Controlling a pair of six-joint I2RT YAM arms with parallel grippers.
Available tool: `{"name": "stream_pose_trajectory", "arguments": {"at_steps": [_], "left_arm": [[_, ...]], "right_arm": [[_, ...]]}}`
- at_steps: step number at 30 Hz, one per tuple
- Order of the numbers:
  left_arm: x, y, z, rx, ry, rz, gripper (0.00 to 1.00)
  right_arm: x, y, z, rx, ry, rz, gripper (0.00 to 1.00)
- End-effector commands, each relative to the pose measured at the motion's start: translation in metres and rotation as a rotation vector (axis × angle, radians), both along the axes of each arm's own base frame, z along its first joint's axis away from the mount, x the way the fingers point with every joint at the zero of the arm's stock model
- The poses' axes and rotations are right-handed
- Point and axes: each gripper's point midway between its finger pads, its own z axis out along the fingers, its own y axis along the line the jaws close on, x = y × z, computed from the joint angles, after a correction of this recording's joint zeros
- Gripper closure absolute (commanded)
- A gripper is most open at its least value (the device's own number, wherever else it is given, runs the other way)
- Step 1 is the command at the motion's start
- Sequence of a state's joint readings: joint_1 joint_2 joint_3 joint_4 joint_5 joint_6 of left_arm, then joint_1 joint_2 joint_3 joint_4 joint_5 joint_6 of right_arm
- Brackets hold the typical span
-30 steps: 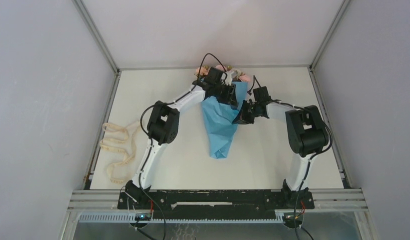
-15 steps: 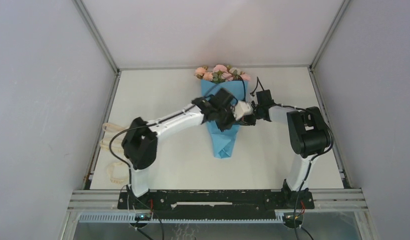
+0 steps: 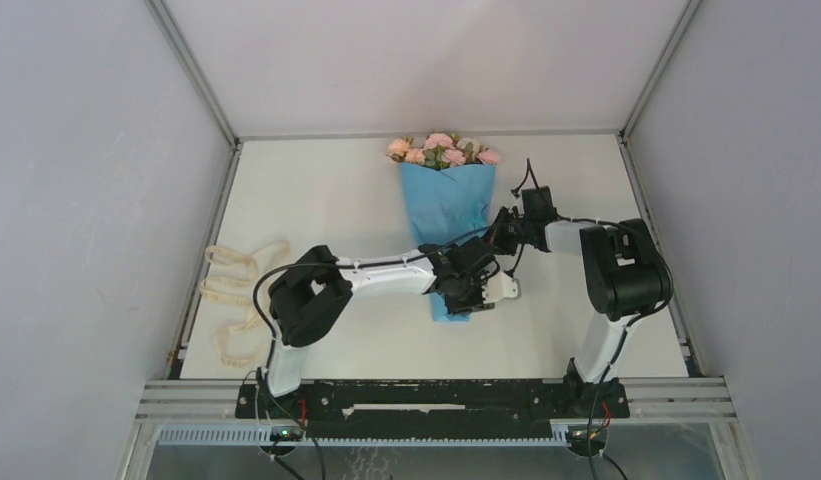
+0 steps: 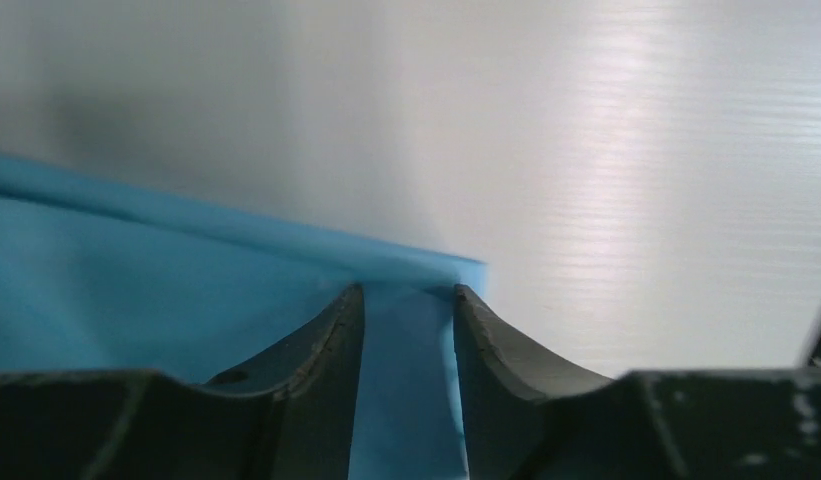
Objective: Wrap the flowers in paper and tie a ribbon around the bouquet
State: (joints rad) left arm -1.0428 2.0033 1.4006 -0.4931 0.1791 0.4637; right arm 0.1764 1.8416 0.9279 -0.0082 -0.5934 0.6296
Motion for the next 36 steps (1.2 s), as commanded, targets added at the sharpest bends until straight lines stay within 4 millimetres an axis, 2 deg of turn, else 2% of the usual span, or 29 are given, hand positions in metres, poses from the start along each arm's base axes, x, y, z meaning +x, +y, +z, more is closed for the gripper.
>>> {"name": "stream_pose_trajectory", "arguments": {"at_steps": [1,4,7,9,10,12,13,15,17,20,22,24,27,31,34,36], "left_arm": [[-0.047,0.002,0.034,0.005,0.099,-0.078,0.55],[-0.059,0.005,0.078,-0.033,0.134,-0.095,0.50],[-0.070,0.016,0.116,-0.049,0.143,-0.151,0.51],[-0.066,0.023,0.127,-0.045,0.137,-0.166,0.62],[-0.055,0.024,0.129,-0.060,0.125,-0.139,0.71],[-0.016,0.022,0.123,-0.093,0.048,-0.009,0.93],[0.004,0.024,0.115,-0.094,0.002,0.052,0.99],[0.030,0.030,0.091,-0.052,-0.083,0.090,1.00],[0.035,0.038,0.061,0.029,-0.118,0.070,1.00],[0.022,0.048,0.025,0.120,-0.089,0.030,0.98],[0.002,0.053,0.009,0.153,-0.075,-0.031,0.96],[-0.028,0.055,-0.001,0.167,-0.073,-0.136,0.94],[-0.057,0.057,-0.005,0.169,-0.090,-0.211,0.88],[-0.064,0.060,0.007,0.180,-0.112,-0.220,0.75],[-0.073,0.060,0.033,0.174,-0.069,-0.245,0.61],[-0.071,0.057,0.055,0.169,-0.056,-0.250,0.54]], "right_arm": [[0.025,-0.004,0.034,0.016,-0.152,-0.046,1.00],[0.022,-0.005,0.033,0.011,-0.153,-0.044,1.00],[0.019,-0.006,0.033,0.011,-0.151,-0.043,1.00],[0.017,-0.006,0.033,0.009,-0.151,-0.040,1.00],[0.017,-0.006,0.032,0.005,-0.149,-0.040,1.00],[0.015,-0.006,0.031,0.003,-0.145,-0.037,1.00],[0.015,-0.006,0.031,0.001,-0.145,-0.038,1.00],[0.015,-0.006,0.030,0.000,-0.143,-0.039,1.00],[0.015,-0.006,0.030,-0.001,-0.144,-0.040,1.00],[0.016,-0.008,0.030,-0.010,-0.145,-0.044,1.00],[0.016,-0.009,0.031,-0.017,-0.147,-0.045,1.00],[0.015,-0.009,0.029,-0.021,-0.145,-0.046,1.00],[0.015,-0.009,0.028,-0.023,-0.143,-0.047,1.00],[0.015,-0.009,0.027,-0.021,-0.143,-0.052,1.00],[0.015,-0.009,0.028,-0.032,-0.151,-0.050,1.00],[0.014,-0.009,0.029,-0.043,-0.158,-0.045,1.00]]}}
